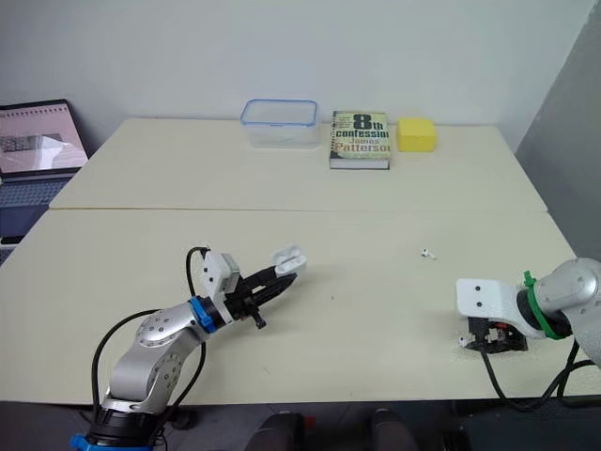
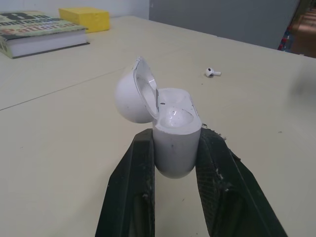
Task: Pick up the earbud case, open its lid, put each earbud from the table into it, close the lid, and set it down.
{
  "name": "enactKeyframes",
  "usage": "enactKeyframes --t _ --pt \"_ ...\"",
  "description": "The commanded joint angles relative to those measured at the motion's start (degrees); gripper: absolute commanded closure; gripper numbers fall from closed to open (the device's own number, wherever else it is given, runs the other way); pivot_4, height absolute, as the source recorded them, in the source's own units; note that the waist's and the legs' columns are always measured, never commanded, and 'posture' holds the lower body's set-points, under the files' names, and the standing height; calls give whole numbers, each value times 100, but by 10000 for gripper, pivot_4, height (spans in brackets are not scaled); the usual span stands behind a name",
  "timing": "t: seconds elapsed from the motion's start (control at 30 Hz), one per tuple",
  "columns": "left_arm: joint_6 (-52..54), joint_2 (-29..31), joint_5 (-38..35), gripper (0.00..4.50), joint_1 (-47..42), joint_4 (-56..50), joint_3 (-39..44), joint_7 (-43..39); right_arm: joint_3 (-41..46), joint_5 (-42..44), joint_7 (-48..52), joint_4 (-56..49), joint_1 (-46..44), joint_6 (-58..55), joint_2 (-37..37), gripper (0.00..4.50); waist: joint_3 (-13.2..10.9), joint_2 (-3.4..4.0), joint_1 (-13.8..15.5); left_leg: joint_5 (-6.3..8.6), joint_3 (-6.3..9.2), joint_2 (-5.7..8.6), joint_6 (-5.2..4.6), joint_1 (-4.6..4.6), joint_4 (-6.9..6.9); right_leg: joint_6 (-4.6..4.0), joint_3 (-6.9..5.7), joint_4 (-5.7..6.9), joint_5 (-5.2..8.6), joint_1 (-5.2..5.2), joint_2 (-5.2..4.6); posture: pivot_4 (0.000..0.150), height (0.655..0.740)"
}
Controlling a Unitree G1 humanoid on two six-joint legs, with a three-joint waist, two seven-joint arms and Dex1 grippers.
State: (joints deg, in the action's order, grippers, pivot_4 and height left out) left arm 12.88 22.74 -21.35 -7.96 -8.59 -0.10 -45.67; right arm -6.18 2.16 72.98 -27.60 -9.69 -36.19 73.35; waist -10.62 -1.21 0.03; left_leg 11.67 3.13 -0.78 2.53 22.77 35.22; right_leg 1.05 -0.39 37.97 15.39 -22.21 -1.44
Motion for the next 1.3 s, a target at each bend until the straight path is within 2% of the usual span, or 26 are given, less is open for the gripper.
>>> enactKeyframes --t 0.03,0.23,0.57,0.67,0.87,1.13,1.3 --pt "-129 -40 18 37497 -17 -67 -68 10 -371 -250 -175 -172 -207 -262 -78 14987 0 0 -2 0 -1 1 0 1 0 0 1 0 0 -1 0 1500 7377" --pt "-142 -56 28 37497 22 -79 -99 37 -953 -594 -185 160 -522 -111 -232 14987 0 0 -8 0 0 1 0 6 -2 1 -1 -2 1 -5 0 1500 7377" --pt "-149 -52 31 37497 65 -103 -78 104 -1274 -740 10 531 -630 99 -334 14987 0 0 -9 0 1 1 0 5 -1 1 -2 -1 1 -3 0 1500 7377" --pt "-153 -56 24 37497 63 -99 -90 128 -1308 -779 50 610 -674 146 -347 20561 0 0 -11 0 1 1 0 3 -1 1 -1 -1 1 -2 0 1500 7377" --pt "-180 -80 27 37497 25 -50 -117 138 -1288 -751 98 602 -706 112 -391 40993 0 0 -13 0 1 1 0 2 0 1 -1 -1 1 -1 1 1500 7377" --pt "-322 -118 -5 37497 -198 144 -123 67 -513 166 252 22 -838 -434 -439 41083 0 0 -13 0 1 1 0 4 -1 1 -2 0 1 -3 2 1500 7377" --pt "-373 -209 -59 37497 -376 239 -149 56 271 1602 4 -499 -1300 -1441 -1412 41083 0 -1 -15 0 3 0 0 4 0 1 -2 1 0 -1 3 1500 7377"
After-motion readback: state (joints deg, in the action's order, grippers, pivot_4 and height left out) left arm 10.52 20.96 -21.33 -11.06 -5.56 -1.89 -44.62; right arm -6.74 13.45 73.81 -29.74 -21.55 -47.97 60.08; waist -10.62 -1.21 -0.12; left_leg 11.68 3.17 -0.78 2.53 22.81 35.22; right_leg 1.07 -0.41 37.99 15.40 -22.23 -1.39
